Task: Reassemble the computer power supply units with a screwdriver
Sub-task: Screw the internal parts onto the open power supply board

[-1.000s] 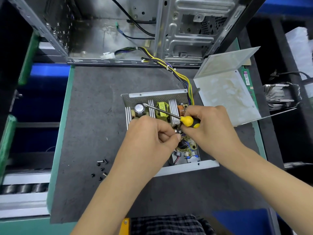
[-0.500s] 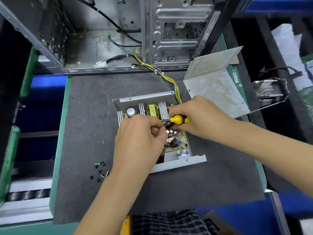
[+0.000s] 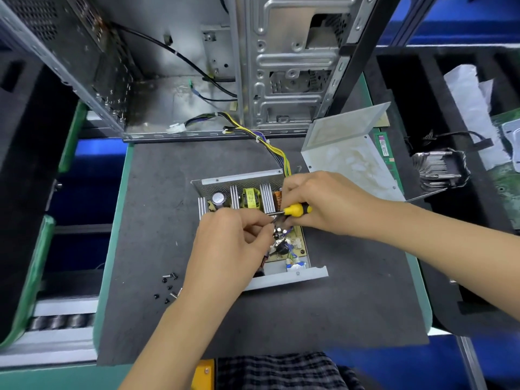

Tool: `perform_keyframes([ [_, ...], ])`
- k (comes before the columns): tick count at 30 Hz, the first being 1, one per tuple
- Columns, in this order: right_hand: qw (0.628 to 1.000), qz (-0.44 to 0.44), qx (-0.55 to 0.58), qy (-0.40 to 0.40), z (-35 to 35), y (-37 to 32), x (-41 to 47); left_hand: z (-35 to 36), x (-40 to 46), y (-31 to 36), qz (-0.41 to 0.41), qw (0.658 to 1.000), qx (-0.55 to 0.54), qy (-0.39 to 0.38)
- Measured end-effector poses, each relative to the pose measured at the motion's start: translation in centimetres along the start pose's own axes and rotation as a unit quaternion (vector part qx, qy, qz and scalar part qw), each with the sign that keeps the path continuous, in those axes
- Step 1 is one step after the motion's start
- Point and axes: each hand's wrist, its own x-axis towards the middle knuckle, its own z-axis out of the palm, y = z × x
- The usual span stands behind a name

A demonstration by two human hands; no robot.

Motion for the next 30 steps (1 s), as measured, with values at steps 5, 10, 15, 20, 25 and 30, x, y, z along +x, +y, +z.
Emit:
perform_keyframes([
  [5, 0.996, -0.045, -0.081, -0.009, -0.5, 0.2, 0.3, -0.3, -1.0, 0.1, 0.013, 1.0, 0.021, -0.006],
  [10, 0.996, -0.013, -0.081, 0.017, 0.1, -0.1, 0.6, -3.7, -2.1, -0.8, 0.04, 0.988, 0.102, -0.111],
  [15, 0.992, 0.102, -0.038, 0.067, 1.3, -1.3, 0.5, -5.4, -1.3, -1.4, 0.084, 0.974, 0.134, -0.16],
  [20, 0.984, 0.157, -0.026, 0.075, 2.5, -2.3, 0.2, -5.4, -0.6, -1.5, 0.132, 0.974, 0.151, -0.104],
  [25, 0.978, 0.193, -0.031, 0.075, 2.5, -3.0, 0.3, -5.3, -0.4, -1.9, 0.12, 0.98, 0.114, -0.111],
  [30, 0.976, 0.2, -0.039, 0.077, 2.5, -3.2, -0.2, -5.2, 0.1, -2.4, 0.144, 0.979, 0.092, -0.113],
])
